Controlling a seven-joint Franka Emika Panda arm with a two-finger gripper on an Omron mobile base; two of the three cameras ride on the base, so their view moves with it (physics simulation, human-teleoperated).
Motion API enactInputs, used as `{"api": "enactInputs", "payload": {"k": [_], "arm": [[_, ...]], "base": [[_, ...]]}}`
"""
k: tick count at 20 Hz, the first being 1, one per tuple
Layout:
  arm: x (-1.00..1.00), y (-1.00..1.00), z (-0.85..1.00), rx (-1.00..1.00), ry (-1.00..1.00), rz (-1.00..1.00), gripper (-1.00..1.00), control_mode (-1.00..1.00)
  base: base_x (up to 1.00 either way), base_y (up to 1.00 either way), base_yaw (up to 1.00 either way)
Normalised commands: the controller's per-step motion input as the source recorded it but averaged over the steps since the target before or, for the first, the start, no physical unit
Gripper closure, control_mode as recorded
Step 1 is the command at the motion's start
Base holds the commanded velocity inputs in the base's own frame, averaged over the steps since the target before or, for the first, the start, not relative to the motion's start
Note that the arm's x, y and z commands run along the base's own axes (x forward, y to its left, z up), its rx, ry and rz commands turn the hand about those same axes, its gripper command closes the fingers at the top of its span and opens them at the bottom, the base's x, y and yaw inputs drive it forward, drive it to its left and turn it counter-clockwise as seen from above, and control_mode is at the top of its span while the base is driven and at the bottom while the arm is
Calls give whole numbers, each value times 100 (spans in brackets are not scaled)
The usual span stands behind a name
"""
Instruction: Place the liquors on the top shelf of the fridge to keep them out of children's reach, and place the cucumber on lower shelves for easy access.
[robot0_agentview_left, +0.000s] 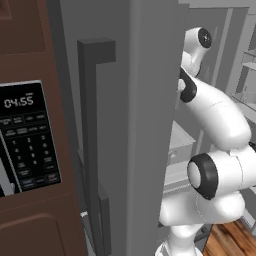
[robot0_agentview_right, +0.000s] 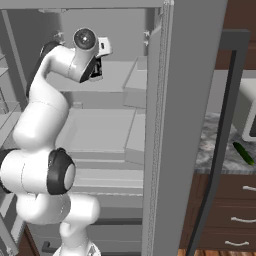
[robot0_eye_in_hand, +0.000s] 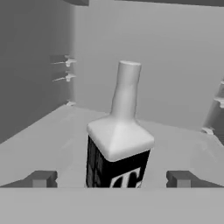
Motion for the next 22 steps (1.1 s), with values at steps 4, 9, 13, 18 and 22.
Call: {"api": "enactInputs", "payload": {"k": [4, 9, 13, 18, 22], "arm": [[-84, -12, -4, -5, 10, 0, -100, -100], [-88, -10, -20, -4, 5, 0, -100, -100], [-68, 0, -46, -4, 1, 0, -100, -100], [-58, 0, -52, -2, 0, 0, -100, -100], [-52, -3, -31, -1, 2, 0, -100, -100]], "base": [[0, 0, 0], [0, 0, 0], [0, 0, 0], [0, 0, 0], [0, 0, 0]]}}
